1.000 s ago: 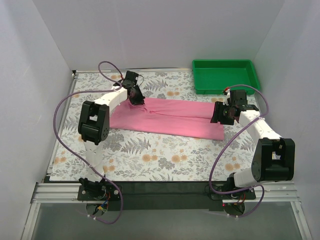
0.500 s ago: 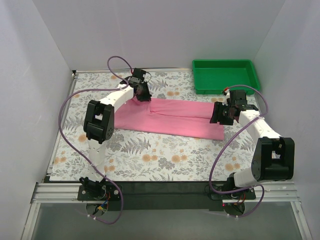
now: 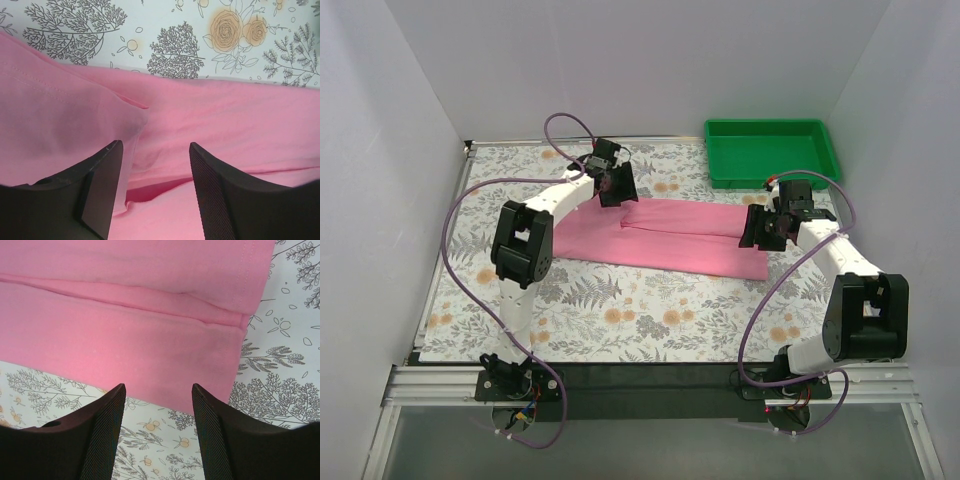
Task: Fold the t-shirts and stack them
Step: Fold the tshirt
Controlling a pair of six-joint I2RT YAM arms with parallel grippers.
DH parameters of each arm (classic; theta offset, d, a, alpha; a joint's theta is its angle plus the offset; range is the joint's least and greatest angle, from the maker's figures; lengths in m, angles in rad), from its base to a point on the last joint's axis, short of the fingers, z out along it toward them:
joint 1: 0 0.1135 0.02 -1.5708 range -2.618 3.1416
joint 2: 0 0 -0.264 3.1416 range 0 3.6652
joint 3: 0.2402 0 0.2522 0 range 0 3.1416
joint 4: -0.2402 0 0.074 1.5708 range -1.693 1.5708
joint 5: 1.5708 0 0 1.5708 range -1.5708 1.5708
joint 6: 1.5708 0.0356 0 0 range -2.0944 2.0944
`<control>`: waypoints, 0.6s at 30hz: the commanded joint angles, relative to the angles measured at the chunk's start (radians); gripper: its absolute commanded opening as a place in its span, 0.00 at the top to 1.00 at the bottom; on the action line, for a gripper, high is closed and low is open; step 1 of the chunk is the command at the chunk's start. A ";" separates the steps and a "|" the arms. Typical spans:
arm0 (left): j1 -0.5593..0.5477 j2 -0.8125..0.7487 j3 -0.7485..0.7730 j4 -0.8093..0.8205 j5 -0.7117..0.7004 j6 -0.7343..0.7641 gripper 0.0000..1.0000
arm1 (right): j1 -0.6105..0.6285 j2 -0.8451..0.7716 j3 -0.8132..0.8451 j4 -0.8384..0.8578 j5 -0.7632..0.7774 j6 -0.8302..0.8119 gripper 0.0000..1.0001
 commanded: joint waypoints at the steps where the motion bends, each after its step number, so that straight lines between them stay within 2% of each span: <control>1: 0.006 -0.082 0.001 0.023 -0.021 -0.027 0.47 | 0.003 0.020 0.034 0.000 -0.026 -0.006 0.47; 3: 0.018 -0.136 -0.036 0.034 -0.045 -0.059 0.47 | 0.006 0.031 0.046 0.002 -0.038 -0.004 0.47; 8: 0.080 -0.248 -0.240 0.043 -0.143 -0.144 0.59 | 0.011 0.081 0.061 0.003 -0.018 0.014 0.47; 15: 0.270 -0.339 -0.496 0.064 -0.132 -0.211 0.66 | 0.008 0.149 0.029 0.031 -0.005 0.050 0.48; 18: 0.313 -0.342 -0.541 0.071 -0.152 -0.230 0.68 | -0.001 0.164 0.011 0.034 0.014 0.065 0.48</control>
